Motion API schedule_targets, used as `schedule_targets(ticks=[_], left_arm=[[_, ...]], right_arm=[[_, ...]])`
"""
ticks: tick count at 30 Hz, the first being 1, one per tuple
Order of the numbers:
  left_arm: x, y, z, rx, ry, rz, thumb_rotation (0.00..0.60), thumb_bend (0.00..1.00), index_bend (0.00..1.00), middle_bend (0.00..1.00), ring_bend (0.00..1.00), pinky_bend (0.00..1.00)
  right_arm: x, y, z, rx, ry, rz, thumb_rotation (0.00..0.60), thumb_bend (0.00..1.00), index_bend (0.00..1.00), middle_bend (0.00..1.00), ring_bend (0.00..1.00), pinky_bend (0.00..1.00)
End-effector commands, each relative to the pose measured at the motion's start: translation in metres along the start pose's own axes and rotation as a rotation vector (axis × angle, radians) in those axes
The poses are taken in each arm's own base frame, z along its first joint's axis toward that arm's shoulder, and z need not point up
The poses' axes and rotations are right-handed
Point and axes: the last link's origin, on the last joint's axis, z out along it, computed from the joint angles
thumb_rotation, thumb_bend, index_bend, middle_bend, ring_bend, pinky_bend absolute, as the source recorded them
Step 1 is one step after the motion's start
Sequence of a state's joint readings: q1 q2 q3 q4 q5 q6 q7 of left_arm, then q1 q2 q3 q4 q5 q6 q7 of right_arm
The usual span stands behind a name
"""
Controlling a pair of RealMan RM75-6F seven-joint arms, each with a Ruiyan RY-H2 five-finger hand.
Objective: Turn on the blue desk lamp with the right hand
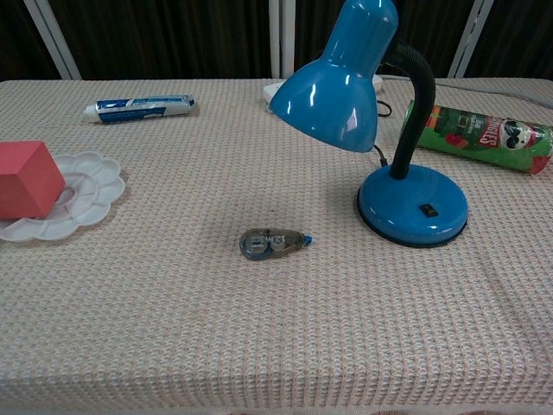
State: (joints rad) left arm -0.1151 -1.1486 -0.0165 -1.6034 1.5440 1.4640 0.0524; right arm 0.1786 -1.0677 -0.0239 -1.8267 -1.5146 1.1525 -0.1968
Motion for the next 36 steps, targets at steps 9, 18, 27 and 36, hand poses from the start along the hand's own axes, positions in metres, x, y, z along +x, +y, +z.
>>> schedule_targets(ticks=[9,18,27,36], left_arm=[[-0.002,-0.005,-0.006,0.011,-0.004,-0.011,0.600,0.03,0.00,0.00,0.00,0.00],[-0.001,-0.003,-0.005,0.001,-0.005,-0.002,0.600,0.03,0.00,0.00,0.00,0.00],[-0.001,0.001,-0.002,-0.008,-0.010,0.007,0.600,0.03,0.00,0.00,0.00,0.00],[0.000,0.000,-0.003,-0.004,-0.008,0.006,0.600,0.03,0.00,0.00,0.00,0.00]], right_arm=[[-0.002,-0.041,0.047,0.085,-0.179,-0.069,0.600,0.05,0.00,0.93,0.82,0.82],[-0.001,-0.054,0.068,0.105,-0.213,-0.109,0.600,0.05,0.00,0.93,0.82,0.82],[-0.006,-0.064,0.078,0.128,-0.258,-0.112,0.600,0.05,0.00,0.93,0.82,0.82],[-0.009,-0.068,0.084,0.129,-0.275,-0.112,0.600,0.05,0.00,0.93,0.82,0.82]])
